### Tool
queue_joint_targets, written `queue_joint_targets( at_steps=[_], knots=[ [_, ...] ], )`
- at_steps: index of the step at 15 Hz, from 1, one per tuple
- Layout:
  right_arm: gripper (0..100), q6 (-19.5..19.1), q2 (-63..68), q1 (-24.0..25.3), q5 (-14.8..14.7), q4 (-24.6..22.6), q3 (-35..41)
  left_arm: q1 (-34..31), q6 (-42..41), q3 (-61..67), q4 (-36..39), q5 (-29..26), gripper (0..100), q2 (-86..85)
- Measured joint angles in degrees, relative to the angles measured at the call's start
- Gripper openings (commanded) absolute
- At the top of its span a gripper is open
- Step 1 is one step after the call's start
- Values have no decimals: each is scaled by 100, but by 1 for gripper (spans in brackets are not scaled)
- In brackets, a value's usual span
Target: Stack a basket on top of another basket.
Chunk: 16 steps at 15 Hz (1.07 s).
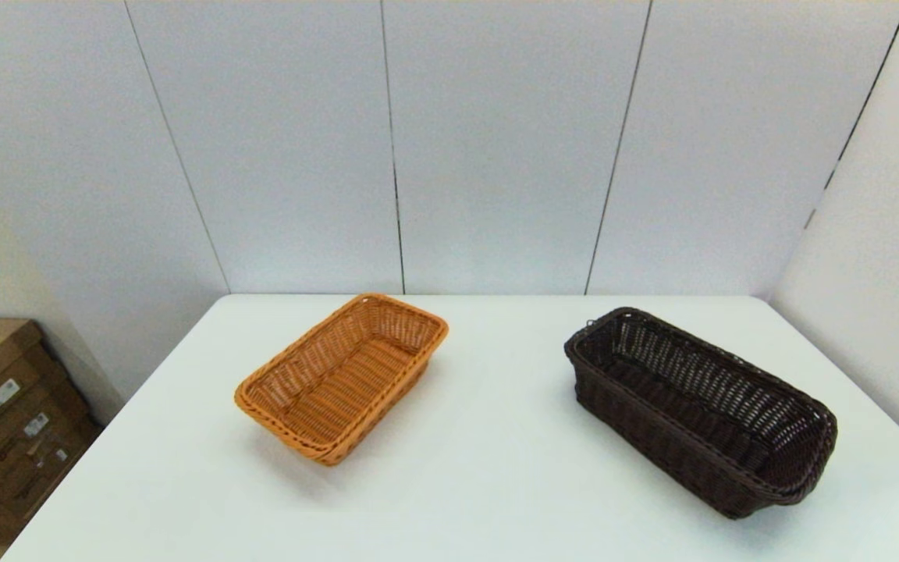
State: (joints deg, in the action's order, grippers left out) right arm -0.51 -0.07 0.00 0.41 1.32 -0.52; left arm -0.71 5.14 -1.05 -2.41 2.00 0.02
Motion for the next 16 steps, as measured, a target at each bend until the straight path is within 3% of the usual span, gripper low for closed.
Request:
queue_joint_targets(
  at_steps=[9,16],
  knots=[
    [100,-6,0,0,0,0,-2,0,-38,-274,-233,11,100,113],
    [100,-43,0,0,2,0,-5,-17,1031,-1948,-375,17,100,2522]
  ],
)
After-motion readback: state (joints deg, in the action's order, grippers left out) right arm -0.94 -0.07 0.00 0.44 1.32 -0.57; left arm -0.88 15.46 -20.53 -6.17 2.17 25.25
